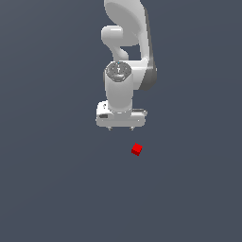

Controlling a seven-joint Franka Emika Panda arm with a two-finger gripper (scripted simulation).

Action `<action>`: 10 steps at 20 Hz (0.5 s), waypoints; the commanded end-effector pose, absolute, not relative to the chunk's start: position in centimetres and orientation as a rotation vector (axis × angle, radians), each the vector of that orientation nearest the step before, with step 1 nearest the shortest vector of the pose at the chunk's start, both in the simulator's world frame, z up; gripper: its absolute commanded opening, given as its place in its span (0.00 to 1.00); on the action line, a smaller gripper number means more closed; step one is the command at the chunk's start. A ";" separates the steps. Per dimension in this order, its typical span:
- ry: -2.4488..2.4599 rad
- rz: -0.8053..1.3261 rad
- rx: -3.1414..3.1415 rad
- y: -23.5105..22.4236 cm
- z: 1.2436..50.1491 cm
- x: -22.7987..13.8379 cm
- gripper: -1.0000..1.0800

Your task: Pick up the red cube and move it to a goal position.

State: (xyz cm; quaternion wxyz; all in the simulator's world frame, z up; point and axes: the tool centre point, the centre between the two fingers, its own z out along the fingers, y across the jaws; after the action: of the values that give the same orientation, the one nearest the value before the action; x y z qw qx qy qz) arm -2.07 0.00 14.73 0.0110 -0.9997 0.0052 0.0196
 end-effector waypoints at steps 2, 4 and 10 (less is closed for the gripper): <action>0.017 0.061 -3.119 0.0 14.7 -2.1 0.96; 0.023 0.061 -3.119 0.1 14.6 -2.1 0.96; 0.081 0.056 -3.120 0.8 13.7 -1.9 0.96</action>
State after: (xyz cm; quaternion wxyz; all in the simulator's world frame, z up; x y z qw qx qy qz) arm -1.96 0.53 14.01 0.0104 -0.9996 0.0206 0.0182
